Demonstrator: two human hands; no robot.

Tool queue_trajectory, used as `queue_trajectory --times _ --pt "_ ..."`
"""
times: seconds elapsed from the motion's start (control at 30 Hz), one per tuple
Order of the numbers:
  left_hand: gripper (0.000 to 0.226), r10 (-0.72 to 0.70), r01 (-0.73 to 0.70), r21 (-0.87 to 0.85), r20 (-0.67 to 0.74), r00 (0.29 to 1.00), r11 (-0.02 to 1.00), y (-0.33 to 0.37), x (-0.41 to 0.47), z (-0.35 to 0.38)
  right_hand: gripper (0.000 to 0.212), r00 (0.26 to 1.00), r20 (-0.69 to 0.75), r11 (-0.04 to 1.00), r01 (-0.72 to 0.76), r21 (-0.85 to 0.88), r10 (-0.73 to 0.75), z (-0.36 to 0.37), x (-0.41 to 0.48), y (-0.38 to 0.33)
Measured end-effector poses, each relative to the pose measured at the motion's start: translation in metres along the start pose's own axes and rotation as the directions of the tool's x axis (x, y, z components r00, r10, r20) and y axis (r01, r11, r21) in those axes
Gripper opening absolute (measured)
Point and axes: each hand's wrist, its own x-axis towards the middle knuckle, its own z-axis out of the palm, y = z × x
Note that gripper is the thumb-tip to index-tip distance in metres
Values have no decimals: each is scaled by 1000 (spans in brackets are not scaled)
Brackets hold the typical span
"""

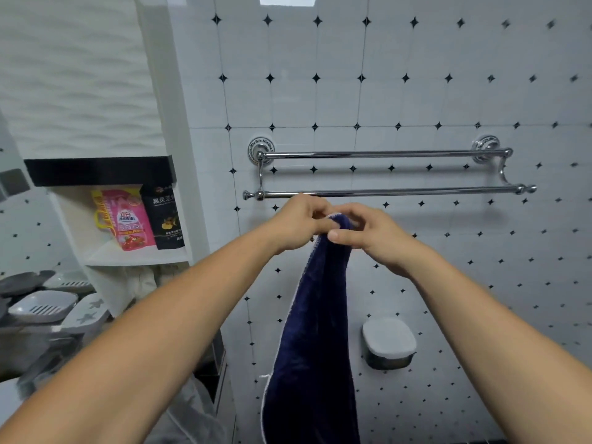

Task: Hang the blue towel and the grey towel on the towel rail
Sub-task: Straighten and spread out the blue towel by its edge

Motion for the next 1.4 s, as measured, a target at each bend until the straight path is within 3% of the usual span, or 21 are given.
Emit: queue_trajectory --times 0.1,0.2,0.3,0.4,0.47,0.53,0.6,0.67,0.8,0.93,1.03,1.1,1.17,1.2,1.3,1.4 --pt "11 -15 4 -125 -86 996 992 -2 -2 15 13 992 -124 995 -30 -95 18 2 7 -7" --pt "11 -82 10 -376 -175 981 927 -8 -9 28 16 979 -204 978 -41 -205 -1 -1 10 -7" --pt "10 -173 66 -560 -140 975 826 -20 -22 42 20 955 -288 986 28 -164 -75 0 11 -12" --pt "23 -198 182 -496 21 980 849 -53 -44 56 20 914 -396 996 77 -35 -85 -10 12 -18" --pt "18 -230 260 -413 123 965 873 -84 -64 66 20 878 -472 996 91 17 -72 -25 12 -24" --pt "13 -331 371 -272 181 926 888 -118 -90 83 19 841 -537 994 102 39 -65 -40 11 -26" --pt "22 -446 487 -163 236 864 858 -150 -118 103 20 822 -567 993 105 62 -51 -52 10 -24" --pt "24 -486 525 -185 217 847 831 -166 -134 117 21 827 -559 997 74 24 -48 -59 8 -16" --pt "18 -493 436 -333 -112 863 836 -153 -98 92 18 885 -463 992 -15 -123 -44 -57 0 1" --pt "19 -333 259 -304 -220 917 917 -103 -46 56 19 971 -233 954 -22 -300 -51 -39 -7 6" --pt "21 -163 107 -246 -219 962 963 -56 -18 50 66 999 -19 914 -32 -404 26 -19 -6 0" --pt "22 -65 17 -221 -212 975 975 -30 -7 48 54 996 84 910 10 -414 27 -9 -6 -3" --pt "18 -8 -43 -217 -226 974 975 -13 -6 42 17 1000 0 923 -13 -384 15 -10 -5 -6" --pt "13 2 -60 -250 -225 974 966 -10 -8 38 8 999 -51 924 -27 -381 8 -14 -5 -7" --pt "18 -6 -27 -317 -101 995 948 -14 -18 28 9 990 -138 944 -54 -327 9 -25 -9 -7" --pt "23 -113 123 -160 72 991 979 -42 -31 25 8 982 -185 984 -2 -179 -31 -39 -16 -11"
